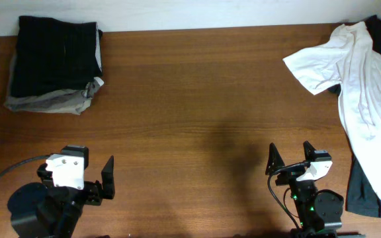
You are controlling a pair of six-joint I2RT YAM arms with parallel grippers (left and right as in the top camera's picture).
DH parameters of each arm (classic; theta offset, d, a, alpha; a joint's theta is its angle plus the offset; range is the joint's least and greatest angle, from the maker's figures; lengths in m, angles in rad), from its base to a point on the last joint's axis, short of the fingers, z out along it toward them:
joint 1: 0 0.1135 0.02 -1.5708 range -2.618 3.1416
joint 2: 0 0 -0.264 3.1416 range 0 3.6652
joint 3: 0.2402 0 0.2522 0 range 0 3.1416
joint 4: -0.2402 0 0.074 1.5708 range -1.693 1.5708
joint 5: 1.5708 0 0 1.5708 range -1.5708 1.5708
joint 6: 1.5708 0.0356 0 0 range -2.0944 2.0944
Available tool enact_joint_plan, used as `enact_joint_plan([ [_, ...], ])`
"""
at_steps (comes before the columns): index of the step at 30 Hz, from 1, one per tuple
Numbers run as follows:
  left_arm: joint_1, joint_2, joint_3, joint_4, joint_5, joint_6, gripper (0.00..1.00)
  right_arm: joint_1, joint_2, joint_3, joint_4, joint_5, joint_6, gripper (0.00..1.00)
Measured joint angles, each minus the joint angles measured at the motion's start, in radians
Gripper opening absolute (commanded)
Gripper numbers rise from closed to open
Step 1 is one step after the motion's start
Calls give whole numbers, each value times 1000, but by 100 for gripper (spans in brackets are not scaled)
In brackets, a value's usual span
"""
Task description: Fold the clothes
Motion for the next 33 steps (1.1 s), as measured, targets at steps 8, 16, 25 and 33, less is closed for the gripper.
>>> enact_joint_plan([
  [8,0,0,0,0,0,0,99,0,0,0,0,0,0,99],
  [16,-129,-63,-110,130,-3,-1,99,0,0,0,-1,3,-1,99],
  [25,-189,-348,-684,880,-35,-277,99,0,0,0,0,4,-1,99],
  [33,-191,-462,-835,972,-189,-386,99,0,0,0,0,4,-1,99],
])
